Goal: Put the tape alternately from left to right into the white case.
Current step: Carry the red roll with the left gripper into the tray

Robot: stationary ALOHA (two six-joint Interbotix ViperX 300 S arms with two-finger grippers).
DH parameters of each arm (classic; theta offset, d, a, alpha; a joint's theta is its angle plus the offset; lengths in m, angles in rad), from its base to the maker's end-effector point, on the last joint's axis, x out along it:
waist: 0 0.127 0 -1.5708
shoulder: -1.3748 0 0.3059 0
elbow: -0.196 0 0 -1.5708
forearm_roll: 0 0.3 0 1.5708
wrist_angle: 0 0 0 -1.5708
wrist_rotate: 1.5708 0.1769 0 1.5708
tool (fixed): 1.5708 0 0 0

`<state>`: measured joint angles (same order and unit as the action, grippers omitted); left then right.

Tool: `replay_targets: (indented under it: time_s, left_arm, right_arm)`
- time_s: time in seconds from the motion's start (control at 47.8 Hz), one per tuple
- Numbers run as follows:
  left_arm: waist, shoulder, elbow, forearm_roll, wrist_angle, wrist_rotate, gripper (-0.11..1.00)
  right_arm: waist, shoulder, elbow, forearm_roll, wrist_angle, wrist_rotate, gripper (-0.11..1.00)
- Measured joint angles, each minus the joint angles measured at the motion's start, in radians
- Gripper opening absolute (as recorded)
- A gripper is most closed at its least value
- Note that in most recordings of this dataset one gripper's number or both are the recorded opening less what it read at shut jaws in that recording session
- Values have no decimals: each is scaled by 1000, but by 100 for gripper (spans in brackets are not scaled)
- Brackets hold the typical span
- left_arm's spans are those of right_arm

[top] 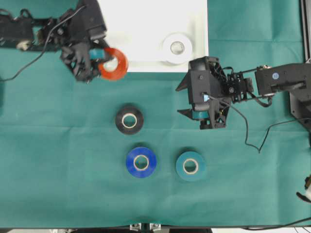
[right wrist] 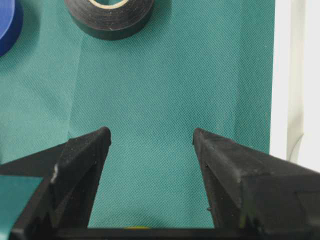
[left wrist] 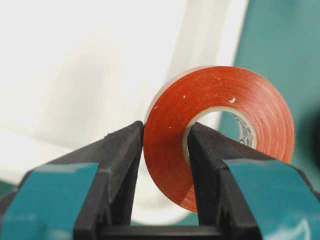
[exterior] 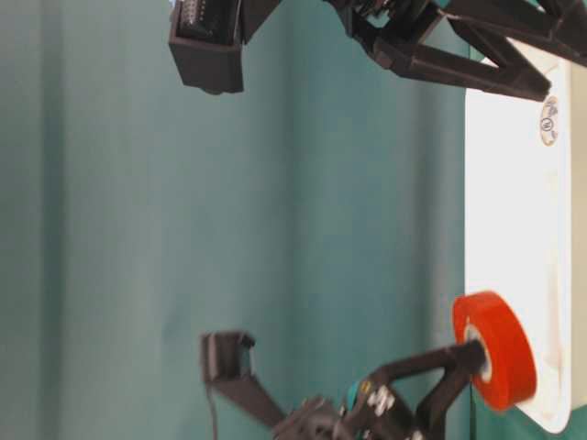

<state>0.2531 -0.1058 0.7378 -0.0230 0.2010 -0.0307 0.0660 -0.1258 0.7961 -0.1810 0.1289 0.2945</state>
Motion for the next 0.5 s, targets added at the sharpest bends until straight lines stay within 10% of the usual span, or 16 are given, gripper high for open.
replay_targets:
  time_s: [0.502]
  left_arm:
    - [75, 235, -215, 0, 9, 160, -3]
  right_arm:
    - [3, 0, 0, 0, 0, 5, 74]
